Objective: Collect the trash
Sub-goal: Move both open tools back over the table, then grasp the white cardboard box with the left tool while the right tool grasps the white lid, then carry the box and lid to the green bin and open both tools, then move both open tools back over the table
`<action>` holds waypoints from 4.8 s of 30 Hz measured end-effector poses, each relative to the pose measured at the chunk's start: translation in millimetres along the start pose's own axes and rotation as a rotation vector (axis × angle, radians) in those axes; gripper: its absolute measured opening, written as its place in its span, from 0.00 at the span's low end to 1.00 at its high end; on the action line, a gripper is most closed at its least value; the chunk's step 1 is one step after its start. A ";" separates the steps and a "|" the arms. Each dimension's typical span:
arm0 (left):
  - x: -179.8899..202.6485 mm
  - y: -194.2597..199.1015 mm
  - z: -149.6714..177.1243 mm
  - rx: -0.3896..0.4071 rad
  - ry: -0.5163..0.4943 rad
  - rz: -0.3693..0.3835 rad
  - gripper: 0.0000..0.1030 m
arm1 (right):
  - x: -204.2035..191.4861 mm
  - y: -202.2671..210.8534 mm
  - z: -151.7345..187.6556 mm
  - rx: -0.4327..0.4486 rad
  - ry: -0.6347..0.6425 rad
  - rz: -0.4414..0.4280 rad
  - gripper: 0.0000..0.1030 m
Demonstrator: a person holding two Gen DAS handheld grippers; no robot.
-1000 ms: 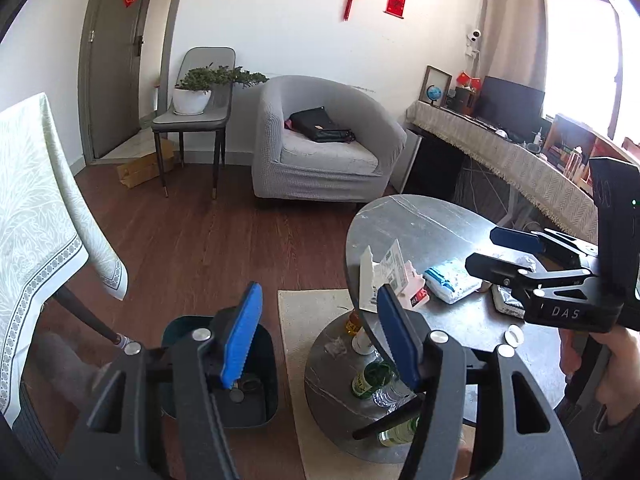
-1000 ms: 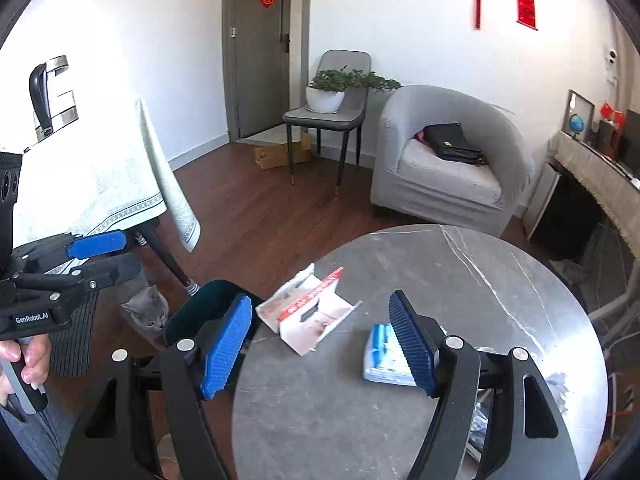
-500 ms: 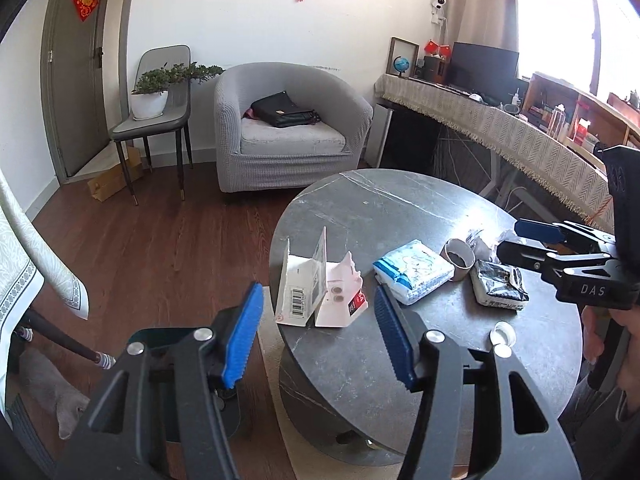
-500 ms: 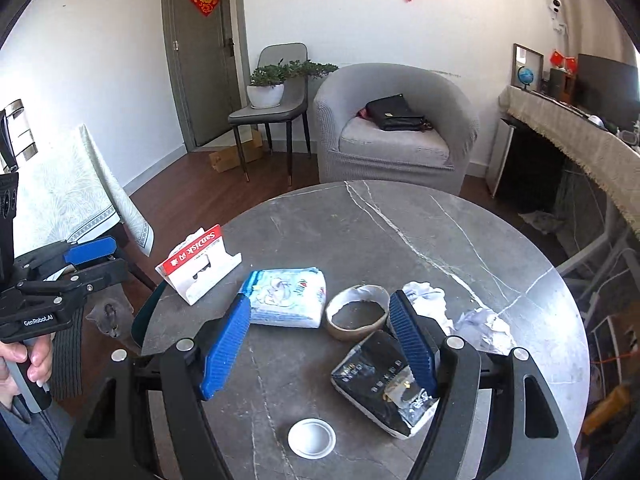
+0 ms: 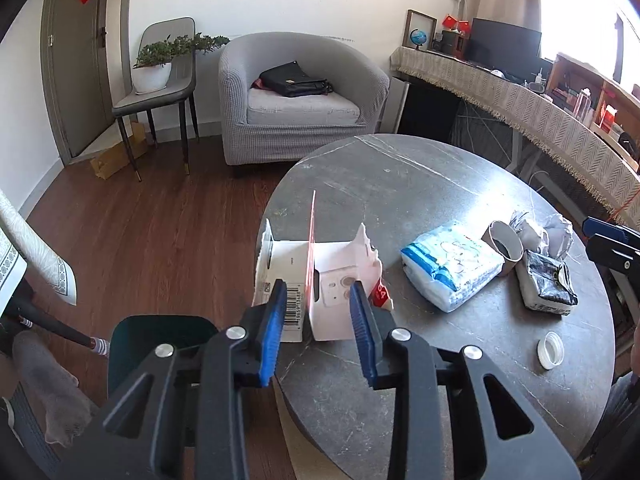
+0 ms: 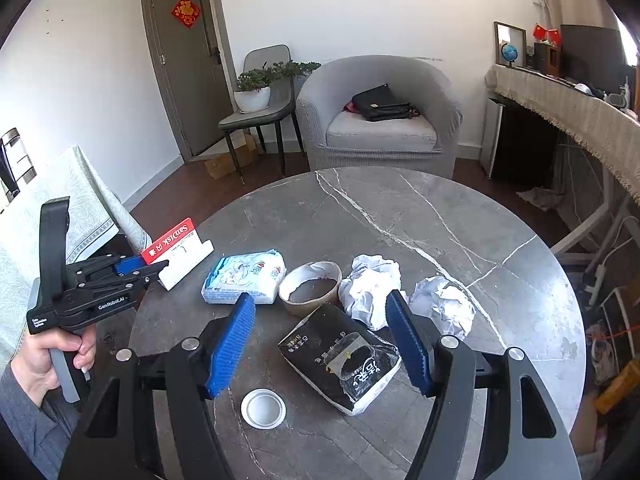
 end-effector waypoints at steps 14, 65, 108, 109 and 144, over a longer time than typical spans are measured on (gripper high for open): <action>1.2 -2.4 -0.4 -0.018 -0.008 -0.040 0.02 | -33.1 -14.6 32.9 -0.094 0.108 -0.073 0.66; -160.7 16.9 76.6 -0.112 0.132 -0.208 0.02 | -205.5 -123.8 -4.9 -0.195 0.235 -0.272 0.29; -264.4 60.8 91.6 -0.036 0.320 -0.174 0.15 | -277.3 -354.3 101.3 -0.567 0.187 -0.227 0.29; -266.1 64.9 88.3 -0.025 0.331 -0.167 0.13 | -276.4 -359.4 104.7 -0.576 0.194 -0.214 0.29; -243.6 141.9 19.9 0.196 0.317 -0.167 0.13 | -304.9 -257.4 61.5 -0.384 0.309 -0.294 0.44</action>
Point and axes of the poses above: each gripper's, at about its wrist camera, not at the fingertips, and y roughly against the way its jaws point, x to its right, z to its underside, the point moved 7 cm from there along -y, roughly the way its jaws point, and after that the axes turned 13 degrees about -z, right-handed, at the moved point
